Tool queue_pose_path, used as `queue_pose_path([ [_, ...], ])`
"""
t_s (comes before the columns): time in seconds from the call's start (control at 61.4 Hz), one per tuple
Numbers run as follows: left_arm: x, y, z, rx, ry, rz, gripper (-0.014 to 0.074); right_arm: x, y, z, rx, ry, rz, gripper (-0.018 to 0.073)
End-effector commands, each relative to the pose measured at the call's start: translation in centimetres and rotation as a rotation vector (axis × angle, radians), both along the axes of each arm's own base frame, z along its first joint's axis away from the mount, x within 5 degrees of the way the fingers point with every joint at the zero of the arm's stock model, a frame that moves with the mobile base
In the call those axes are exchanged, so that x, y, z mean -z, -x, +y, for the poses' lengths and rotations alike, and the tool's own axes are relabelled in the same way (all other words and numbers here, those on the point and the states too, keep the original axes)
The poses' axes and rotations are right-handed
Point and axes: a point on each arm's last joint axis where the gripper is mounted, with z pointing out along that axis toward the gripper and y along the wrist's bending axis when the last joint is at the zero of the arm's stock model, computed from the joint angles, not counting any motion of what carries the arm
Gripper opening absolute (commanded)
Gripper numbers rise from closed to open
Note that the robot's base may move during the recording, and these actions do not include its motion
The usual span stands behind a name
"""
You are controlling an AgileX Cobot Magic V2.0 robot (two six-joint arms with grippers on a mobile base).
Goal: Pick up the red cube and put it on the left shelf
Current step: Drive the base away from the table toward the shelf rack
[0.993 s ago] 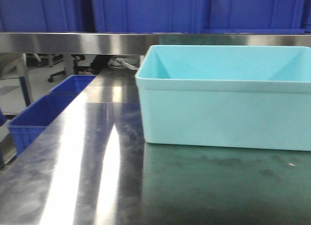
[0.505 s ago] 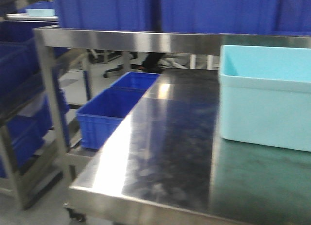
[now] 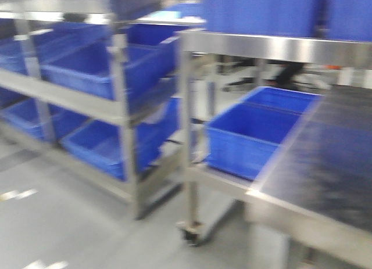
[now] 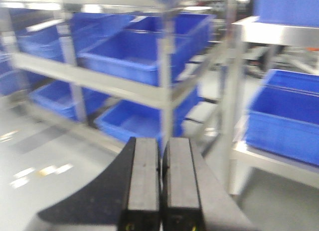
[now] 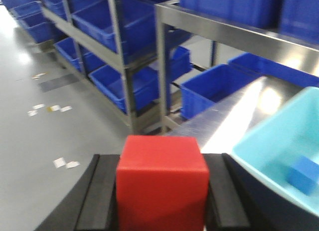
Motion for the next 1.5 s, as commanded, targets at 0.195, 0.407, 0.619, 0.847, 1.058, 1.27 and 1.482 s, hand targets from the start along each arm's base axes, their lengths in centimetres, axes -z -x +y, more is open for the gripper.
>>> queue_pose_path([
  [0.195,-0.10,0.02,-0.03,0.005,0.012,-0.079,0.0102,-1.36,-0.14,-0.05,0.008,-0.009,-0.089,0.0185],
  [0.407,-0.10,0.02,-0.03,0.005,0.012,-0.079,0.0102,-1.36,-0.14,-0.05,0.008,-0.009,-0.089,0.0185],
  [0.619,-0.10,0.02,-0.03,0.005,0.012,-0.079,0.0102,-1.36,-0.14,-0.05,0.008,-0.009,-0.089,0.0185],
  [0.847,-0.10,0.02,-0.03,0.005,0.012,-0.079,0.0102,-1.36,-0.14,-0.05,0.008,-0.009,-0.089,0.0185],
  [1.058,-0.10,0.02,-0.03,0.005,0.012,-0.079,0.0102,-1.36,-0.14,-0.05,0.008,-0.009,-0.089,0.0185],
  [1.27,-0.10,0.02,-0.03,0.005,0.012,-0.079,0.0102,-1.36,-0.14,-0.05,0.008,-0.009,-0.089,0.0185],
  [1.482,-0.10,0.02,-0.03,0.005,0.012,-0.079,0.0102,-1.36,-0.14,-0.05,0.008,-0.009,-0.089,0.0185],
])
